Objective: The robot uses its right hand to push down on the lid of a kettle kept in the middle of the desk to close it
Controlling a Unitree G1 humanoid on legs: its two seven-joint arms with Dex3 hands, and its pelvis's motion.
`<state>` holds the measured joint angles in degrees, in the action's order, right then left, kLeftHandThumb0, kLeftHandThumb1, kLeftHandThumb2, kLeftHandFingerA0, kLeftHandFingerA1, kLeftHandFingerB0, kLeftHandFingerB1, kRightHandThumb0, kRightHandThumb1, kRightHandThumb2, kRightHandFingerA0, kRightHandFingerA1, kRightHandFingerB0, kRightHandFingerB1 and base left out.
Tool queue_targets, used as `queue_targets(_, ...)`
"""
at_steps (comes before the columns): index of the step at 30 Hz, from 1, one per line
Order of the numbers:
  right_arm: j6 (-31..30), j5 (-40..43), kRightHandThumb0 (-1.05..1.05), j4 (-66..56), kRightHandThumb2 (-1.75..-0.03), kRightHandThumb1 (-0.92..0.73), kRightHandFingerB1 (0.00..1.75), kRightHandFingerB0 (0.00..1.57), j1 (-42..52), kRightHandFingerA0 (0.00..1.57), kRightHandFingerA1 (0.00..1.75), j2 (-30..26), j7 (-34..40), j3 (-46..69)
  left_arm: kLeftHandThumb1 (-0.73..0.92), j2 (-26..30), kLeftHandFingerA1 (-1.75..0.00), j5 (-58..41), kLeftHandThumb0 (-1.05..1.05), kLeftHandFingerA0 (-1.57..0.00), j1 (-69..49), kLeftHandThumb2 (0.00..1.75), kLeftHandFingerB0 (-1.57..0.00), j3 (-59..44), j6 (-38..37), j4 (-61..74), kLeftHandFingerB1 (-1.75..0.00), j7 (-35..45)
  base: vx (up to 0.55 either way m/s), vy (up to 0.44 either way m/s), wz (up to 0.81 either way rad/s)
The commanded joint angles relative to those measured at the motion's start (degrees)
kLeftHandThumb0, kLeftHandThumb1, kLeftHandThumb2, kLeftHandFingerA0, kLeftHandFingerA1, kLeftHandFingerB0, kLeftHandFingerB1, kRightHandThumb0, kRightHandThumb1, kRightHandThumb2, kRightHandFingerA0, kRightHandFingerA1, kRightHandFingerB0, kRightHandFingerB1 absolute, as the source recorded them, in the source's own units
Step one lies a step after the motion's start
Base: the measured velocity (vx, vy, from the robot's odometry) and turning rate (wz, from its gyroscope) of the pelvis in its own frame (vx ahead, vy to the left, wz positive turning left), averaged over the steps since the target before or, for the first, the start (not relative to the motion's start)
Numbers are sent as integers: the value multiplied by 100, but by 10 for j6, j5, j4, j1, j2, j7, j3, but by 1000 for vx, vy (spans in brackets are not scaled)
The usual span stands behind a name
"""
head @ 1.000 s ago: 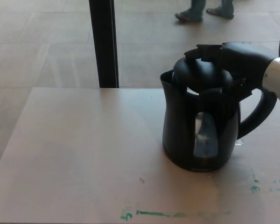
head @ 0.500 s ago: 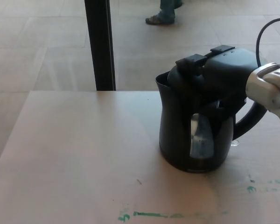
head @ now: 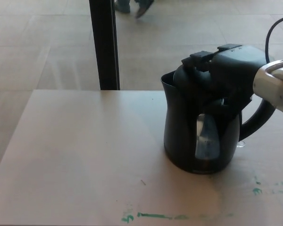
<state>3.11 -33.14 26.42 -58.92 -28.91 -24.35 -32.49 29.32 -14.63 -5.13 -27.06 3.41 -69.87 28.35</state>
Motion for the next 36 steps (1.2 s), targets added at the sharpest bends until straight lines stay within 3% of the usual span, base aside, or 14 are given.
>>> queue_targets(1, -92, 126, -92, 29, -95, -59, 42, 20, -21, 30, 52, 32, -188, 65, 54, 11, -63, 0, -70, -50, -5, 90, -24, 2, -3, -8, -46, -3, 0, 0, 0)
queue_targets(2, -99, 135, -86, 30, -61, -67, 30, 25, -23, 37, 43, 34, -189, 76, 51, 11, -61, -2, -67, -50, -5, 89, -32, -1, 0, -11, -49, -4, 0, 0, 0)
queue_targets(3, -114, 157, -92, 33, -93, -56, 41, 21, -26, 35, 54, 39, -188, 100, 52, 11, -61, -3, -68, -51, -6, 90, -34, -2, 2, -14, -49, -6, 0, 0, 0)
queue_targets(8, -77, 193, -86, 64, -96, -56, 41, 15, -44, 23, 51, 34, -176, 165, 55, 12, -64, -1, -73, -55, -10, 90, -32, 2, 1, 0, -48, -2, 0, 0, 0)
queue_targets(9, -90, 207, -84, 67, -62, -69, 28, 21, -48, 30, 41, 31, -180, 186, 54, 12, -64, 0, -74, -56, -8, 89, -33, 3, 2, -4, -48, -3, 0, 0, 0)
queue_targets(13, -179, 256, -75, 46, -91, -54, 41, 11, -56, 22, 53, 15, -218, 253, 64, 10, -56, -7, -65, -55, -9, 60, -34, -4, 1, -4, -33, 1, 0, 0, 0)
queue_targets(15, -216, 279, -74, 27, -90, -53, 41, 13, -49, 24, 52, -5, -220, 296, 54, 10, -62, -3, -75, -53, -8, 89, -31, -1, 0, -5, -47, -4, 0, 0, 0)
queue_targets(16, -208, 284, -79, 26, -93, -57, 42, 14, -45, 26, 52, -14, -224, 307, 64, 10, -53, -2, -67, -57, -7, 59, -38, 0, 0, -6, -36, -6, 0, 0, 0)
queue_targets(20, -161, 285, -80, 10, -63, -74, 27, 20, -15, 35, 42, -54, -225, 344, 66, 14, -54, 4, -67, -58, -9, 60, -41, 6, 1, -5, -36, -7, 0, 0, 0)
queue_targets(21, -149, 298, -84, 8, -98, -59, 41, 12, 14, 24, 51, -98, -226, 388, 54, 13, -64, -9, -70, -52, -12, 89, -27, -4, 8, 1, -48, 7, 0, 0, 0)
queue_targets(22, -143, 308, -77, 11, -63, -75, 27, 20, 27, 29, 41, -113, -225, 414, 56, 14, -62, -6, -71, -51, -13, 90, -28, 0, 7, 0, -47, 8, 0, 0, 0)
queue_targets(26, -163, 339, -74, 10, -95, -60, 42, 15, 80, 26, 50, -142, -202, 508, 54, 13, -62, -6, -71, -53, -13, 88, -30, -2, 8, -3, -48, -1, 0, 0, 0)
queue_targets(34, -132, 360, -88, -7, -63, -72, 30, 28, 264, 40, 44, -177, -163, 684, 54, 10, -62, -9, -69, -51, -14, 88, -27, -6, 11, -9, -47, -4, 0, 0, 0)
queue_targets(36, -129, 370, -81, 4, -63, -75, 30, 27, 311, 39, 45, -180, -161, 736, 63, 11, -54, -8, -67, -54, -19, 59, -30, -3, 7, -3, -33, 8, 0, 0, 0)
